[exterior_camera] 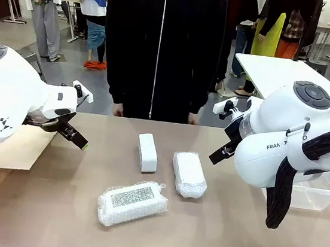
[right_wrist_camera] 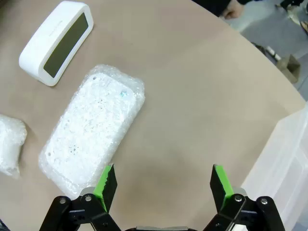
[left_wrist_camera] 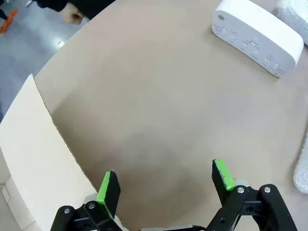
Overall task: Separate and place wrapped and unwrapped clocks.
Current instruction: Pick up the Digital clock indicated by the person.
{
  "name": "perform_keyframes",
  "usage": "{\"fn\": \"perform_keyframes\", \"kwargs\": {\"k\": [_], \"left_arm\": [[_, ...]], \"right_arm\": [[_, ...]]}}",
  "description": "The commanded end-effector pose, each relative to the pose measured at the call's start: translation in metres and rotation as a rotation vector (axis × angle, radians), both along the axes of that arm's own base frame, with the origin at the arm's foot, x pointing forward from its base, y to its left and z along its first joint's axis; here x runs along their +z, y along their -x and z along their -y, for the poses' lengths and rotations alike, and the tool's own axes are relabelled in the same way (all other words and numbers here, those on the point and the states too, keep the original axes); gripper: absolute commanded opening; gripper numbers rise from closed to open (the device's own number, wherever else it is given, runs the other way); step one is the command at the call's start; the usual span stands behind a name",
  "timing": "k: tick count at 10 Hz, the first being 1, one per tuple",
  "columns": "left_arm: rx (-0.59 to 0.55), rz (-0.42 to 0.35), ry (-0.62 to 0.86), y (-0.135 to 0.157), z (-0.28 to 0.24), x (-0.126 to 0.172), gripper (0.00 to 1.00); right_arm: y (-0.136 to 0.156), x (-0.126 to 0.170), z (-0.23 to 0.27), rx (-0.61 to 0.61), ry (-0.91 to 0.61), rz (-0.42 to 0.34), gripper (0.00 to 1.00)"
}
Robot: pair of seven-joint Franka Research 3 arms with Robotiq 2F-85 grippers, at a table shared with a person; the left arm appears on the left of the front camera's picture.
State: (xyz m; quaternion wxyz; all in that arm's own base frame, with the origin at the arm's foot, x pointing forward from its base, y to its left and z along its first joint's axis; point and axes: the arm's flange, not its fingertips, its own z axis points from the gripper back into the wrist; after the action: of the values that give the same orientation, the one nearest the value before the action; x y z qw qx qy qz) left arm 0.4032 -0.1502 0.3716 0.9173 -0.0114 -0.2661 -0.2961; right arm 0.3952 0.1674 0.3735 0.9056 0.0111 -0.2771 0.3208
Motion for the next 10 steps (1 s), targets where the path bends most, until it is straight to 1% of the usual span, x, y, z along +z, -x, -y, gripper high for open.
{"fn": "perform_keyframes", "kwargs": {"k": [1, 10], "left_arm": [[0.0, 0.0, 0.0, 0.0, 0.0, 0.0, 1.0], [0.0, 0.0, 0.0, 0.0, 0.0, 0.0, 1.0]], "right_arm": [[0.0, 0.0, 0.0, 0.0, 0.0, 0.0, 1.0], [0.0, 0.0, 0.0, 0.0, 0.0, 0.0, 1.0]]}}
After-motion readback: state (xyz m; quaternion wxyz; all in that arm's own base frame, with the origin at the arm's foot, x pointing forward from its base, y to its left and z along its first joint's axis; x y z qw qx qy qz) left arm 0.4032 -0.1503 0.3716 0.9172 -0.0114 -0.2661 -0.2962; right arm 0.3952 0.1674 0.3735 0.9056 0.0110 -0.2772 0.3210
